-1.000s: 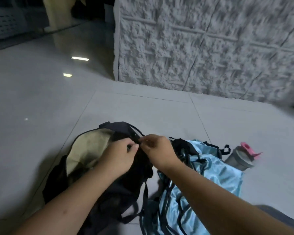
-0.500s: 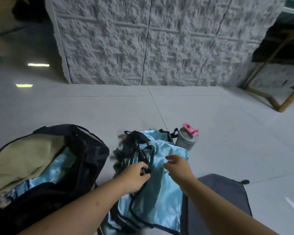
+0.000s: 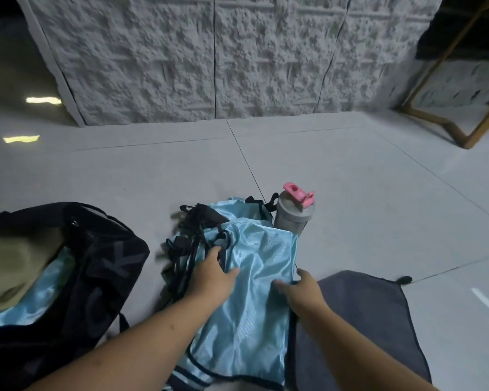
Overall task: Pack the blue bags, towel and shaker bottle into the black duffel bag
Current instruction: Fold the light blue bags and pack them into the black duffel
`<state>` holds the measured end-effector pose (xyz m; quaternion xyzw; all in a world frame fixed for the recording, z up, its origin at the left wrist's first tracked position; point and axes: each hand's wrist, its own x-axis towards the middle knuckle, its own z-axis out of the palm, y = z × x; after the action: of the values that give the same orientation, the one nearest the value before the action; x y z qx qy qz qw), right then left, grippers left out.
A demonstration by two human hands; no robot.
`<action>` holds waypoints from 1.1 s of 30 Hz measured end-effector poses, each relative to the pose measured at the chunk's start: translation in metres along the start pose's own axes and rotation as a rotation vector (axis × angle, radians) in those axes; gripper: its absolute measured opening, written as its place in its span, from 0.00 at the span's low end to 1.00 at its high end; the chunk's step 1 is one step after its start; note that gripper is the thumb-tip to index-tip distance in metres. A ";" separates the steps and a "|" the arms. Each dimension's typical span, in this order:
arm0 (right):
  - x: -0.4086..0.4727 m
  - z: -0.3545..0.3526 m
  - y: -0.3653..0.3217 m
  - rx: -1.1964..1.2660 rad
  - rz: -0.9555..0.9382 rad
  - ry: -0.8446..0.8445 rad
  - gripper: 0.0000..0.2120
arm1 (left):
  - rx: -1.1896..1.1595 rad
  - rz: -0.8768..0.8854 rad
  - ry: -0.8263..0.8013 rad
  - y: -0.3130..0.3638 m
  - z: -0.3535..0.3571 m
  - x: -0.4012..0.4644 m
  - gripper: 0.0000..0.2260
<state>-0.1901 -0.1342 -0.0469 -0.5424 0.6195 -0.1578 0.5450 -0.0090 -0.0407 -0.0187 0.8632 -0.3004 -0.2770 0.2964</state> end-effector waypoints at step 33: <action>-0.014 0.010 -0.018 0.128 -0.069 -0.046 0.19 | -0.666 -0.284 -0.307 -0.026 -0.017 -0.016 0.41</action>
<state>-0.1756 -0.1254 -0.0295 -0.5311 0.5765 -0.2032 0.5868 0.0005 -0.0069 -0.0203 0.7013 -0.1126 -0.5233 0.4708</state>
